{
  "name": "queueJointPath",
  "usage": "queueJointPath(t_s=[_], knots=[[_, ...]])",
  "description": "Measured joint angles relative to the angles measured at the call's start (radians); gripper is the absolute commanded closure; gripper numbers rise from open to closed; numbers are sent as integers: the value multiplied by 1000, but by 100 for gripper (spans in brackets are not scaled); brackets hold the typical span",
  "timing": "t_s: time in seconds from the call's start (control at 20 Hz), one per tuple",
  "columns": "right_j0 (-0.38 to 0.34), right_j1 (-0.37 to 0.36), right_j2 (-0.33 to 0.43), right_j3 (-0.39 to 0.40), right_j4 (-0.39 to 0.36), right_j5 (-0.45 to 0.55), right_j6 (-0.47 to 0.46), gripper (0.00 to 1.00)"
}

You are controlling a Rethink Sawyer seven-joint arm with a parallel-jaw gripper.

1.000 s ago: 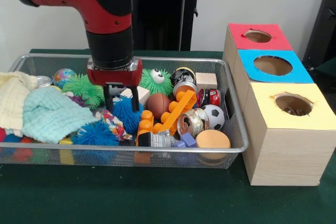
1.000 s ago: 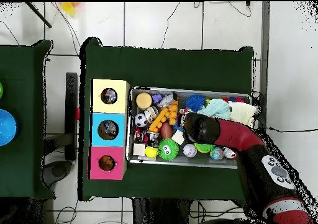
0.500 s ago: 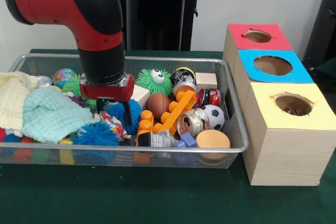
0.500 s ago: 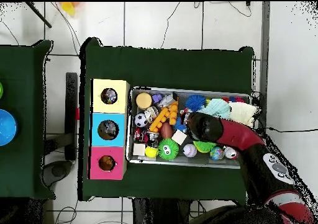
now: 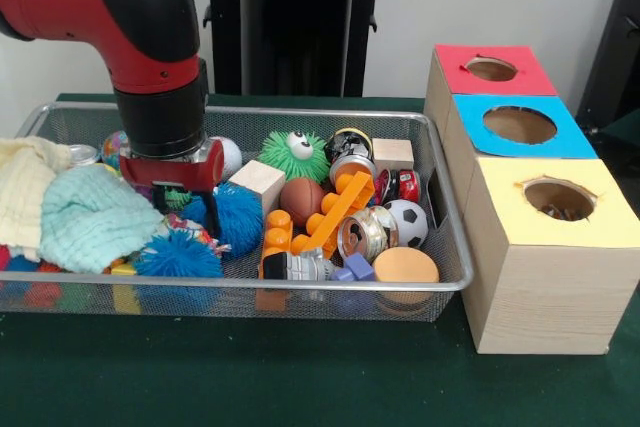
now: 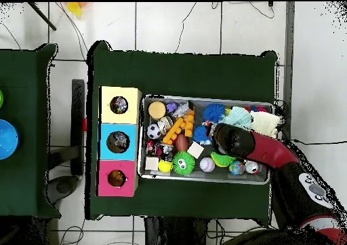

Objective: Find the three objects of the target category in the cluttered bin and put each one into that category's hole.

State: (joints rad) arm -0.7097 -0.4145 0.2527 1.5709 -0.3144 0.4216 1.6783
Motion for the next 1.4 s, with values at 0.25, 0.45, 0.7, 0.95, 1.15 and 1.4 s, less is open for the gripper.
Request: queueJointPath(t_s=[0.25, 0.45, 0.7, 0.95, 1.15, 1.4], knots=[[-12, 0, 7, 0, 0, 0, 0, 0], [-15, 0, 12, 0, 0, 0, 0, 100], [-15, 0, 16, 0, 0, 0, 0, 100], [-12, -2, 20, 2, -1, -4, 0, 100], [1, -19, 20, 12, -1, -4, 0, 100], [34, -91, 20, 42, 9, 3, 0, 100]])
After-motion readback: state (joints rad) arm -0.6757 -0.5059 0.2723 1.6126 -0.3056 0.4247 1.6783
